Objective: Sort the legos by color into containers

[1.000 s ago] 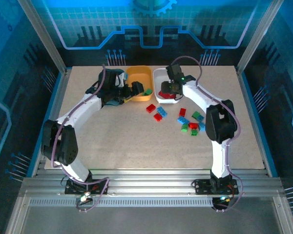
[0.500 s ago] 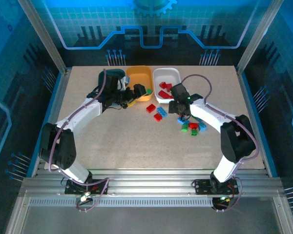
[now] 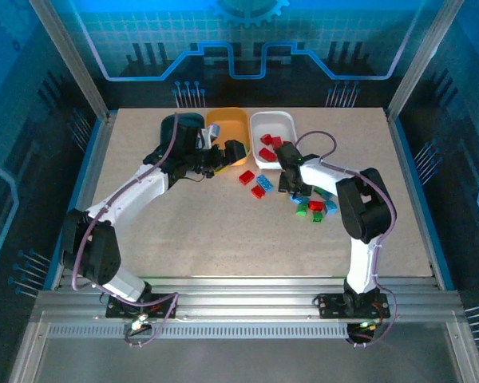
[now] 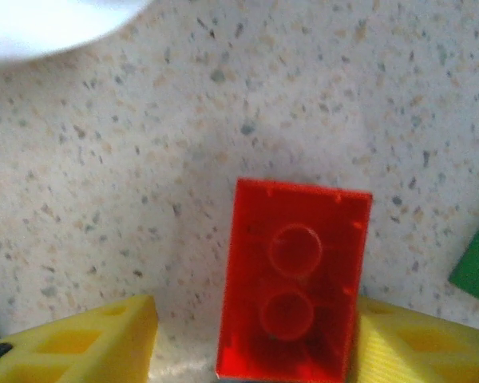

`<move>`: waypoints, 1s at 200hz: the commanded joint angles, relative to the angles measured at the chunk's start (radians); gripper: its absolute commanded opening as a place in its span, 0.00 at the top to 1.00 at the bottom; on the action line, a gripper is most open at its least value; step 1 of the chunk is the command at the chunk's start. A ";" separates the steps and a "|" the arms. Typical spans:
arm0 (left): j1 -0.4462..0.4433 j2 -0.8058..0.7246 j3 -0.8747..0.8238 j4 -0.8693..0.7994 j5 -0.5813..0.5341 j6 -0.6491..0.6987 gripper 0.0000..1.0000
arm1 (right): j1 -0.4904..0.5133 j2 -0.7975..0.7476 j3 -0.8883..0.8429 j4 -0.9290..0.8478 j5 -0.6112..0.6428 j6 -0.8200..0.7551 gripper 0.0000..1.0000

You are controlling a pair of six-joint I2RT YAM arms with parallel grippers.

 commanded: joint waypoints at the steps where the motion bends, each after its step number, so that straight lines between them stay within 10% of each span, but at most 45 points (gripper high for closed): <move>1: -0.006 0.002 -0.002 -0.007 0.024 0.019 0.01 | -0.040 0.039 0.024 0.036 -0.012 0.013 0.44; 58: -0.007 0.038 0.005 -0.027 0.010 0.048 0.01 | -0.067 0.001 -0.017 0.099 -0.047 -0.009 0.72; 150: -0.007 0.049 -0.004 -0.026 -0.028 0.094 0.01 | -0.026 -0.337 -0.086 0.081 -0.041 -0.080 0.73; 200: 0.000 0.031 0.005 -0.068 -0.070 0.083 0.01 | -0.028 -0.217 0.130 0.039 -0.078 -0.178 0.71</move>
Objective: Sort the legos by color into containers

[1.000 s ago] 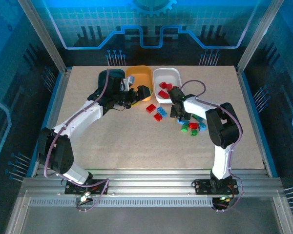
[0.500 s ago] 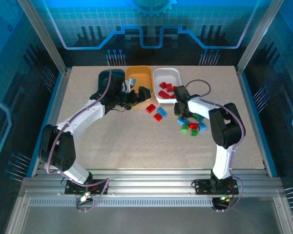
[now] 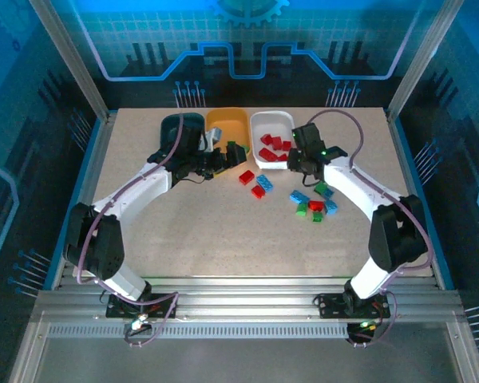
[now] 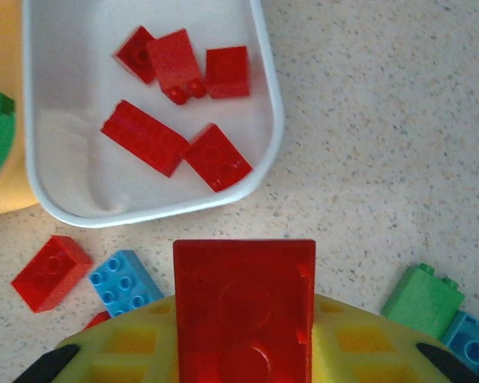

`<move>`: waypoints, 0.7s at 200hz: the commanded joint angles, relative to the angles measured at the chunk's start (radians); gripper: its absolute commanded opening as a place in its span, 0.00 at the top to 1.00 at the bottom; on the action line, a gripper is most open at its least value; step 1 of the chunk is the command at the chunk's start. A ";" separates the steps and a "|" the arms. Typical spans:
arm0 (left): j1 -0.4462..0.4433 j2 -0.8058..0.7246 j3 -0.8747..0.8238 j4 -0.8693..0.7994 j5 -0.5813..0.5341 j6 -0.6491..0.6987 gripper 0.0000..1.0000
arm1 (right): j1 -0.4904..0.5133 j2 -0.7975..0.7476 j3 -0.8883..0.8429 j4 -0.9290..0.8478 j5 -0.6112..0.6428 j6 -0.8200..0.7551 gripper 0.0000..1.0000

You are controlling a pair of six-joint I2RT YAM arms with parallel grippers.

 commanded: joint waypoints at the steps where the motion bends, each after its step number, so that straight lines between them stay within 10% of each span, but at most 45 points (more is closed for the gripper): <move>1: 0.000 -0.012 0.005 -0.039 -0.033 0.023 0.01 | 0.002 0.091 0.125 -0.018 -0.027 -0.075 0.71; 47: 0.004 -0.029 0.010 -0.045 -0.038 0.024 0.01 | -0.022 0.369 0.440 -0.136 -0.104 -0.131 0.67; 82: 0.004 -0.048 0.006 -0.042 -0.045 0.034 0.01 | -0.030 0.435 0.598 -0.168 -0.118 -0.171 0.36; 140: 0.004 -0.058 0.004 -0.048 -0.049 0.024 0.01 | 0.081 0.137 0.207 -0.043 -0.129 -0.156 0.38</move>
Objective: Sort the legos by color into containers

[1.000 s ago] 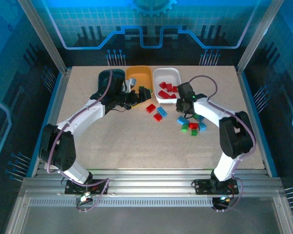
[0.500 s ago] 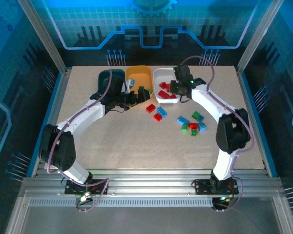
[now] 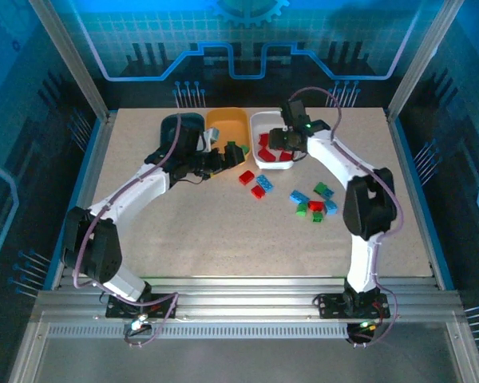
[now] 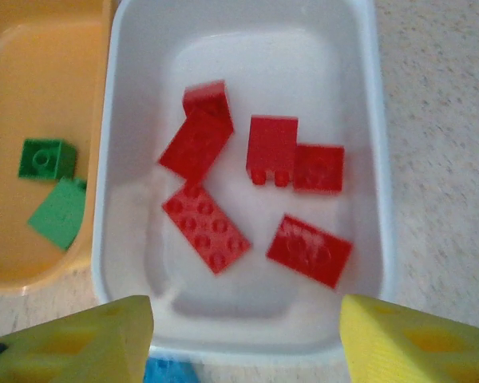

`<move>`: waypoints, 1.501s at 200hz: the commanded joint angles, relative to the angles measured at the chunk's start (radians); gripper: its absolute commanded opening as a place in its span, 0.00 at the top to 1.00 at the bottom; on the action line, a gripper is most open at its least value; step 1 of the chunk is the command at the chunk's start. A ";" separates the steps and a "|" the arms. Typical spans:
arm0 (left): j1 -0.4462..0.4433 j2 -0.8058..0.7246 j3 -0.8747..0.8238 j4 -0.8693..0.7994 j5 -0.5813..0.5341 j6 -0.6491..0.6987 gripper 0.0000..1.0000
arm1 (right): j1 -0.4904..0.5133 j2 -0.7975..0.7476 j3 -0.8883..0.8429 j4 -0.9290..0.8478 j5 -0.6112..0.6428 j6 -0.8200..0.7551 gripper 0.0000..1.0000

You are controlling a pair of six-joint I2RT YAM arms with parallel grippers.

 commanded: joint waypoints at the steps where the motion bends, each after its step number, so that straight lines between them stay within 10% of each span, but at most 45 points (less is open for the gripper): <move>1: 0.004 -0.029 0.004 -0.015 -0.011 0.008 0.01 | 0.092 -0.126 -0.146 0.035 -0.027 -0.003 0.38; 111: 0.007 -0.074 0.008 -0.047 -0.062 0.052 0.01 | 0.306 0.107 -0.185 0.028 0.148 -0.067 0.40; 300: 0.008 -0.054 0.012 -0.046 -0.057 0.050 0.01 | 0.461 -0.005 -0.364 0.137 -0.058 0.043 0.43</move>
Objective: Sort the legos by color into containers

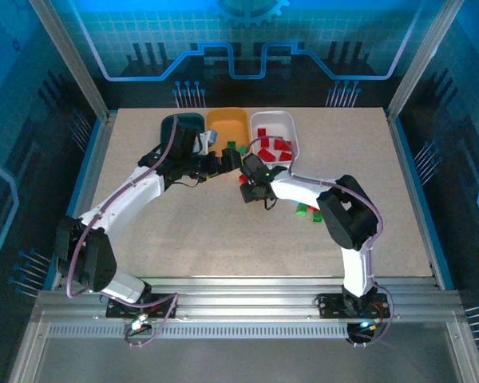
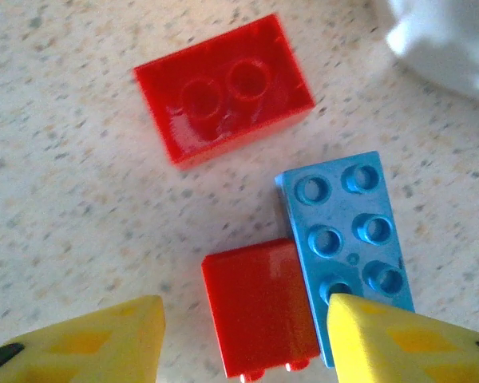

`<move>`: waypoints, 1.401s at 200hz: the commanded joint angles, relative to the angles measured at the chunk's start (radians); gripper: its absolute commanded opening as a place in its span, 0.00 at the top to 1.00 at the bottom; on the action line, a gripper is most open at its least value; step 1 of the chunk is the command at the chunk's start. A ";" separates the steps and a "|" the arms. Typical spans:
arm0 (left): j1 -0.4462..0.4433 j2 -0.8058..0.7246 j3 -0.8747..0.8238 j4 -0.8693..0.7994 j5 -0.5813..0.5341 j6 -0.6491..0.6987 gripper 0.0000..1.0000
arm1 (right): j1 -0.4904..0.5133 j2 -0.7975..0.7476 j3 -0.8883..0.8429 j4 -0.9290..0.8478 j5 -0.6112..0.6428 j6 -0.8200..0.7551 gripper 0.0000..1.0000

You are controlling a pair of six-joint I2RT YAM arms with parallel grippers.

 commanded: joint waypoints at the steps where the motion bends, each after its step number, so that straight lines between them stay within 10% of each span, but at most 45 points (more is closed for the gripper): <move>1: 0.006 0.012 0.012 0.057 -0.071 -0.007 0.01 | 0.135 -0.056 -0.038 -0.031 -0.148 0.050 0.43; 95: 0.020 0.015 0.012 0.032 -0.117 -0.022 0.01 | 0.076 -0.151 -0.068 -0.101 0.058 0.004 0.44; 280: 0.056 0.039 0.001 0.054 -0.096 -0.045 0.01 | -0.114 -0.126 -0.082 -0.028 -0.076 -0.050 0.53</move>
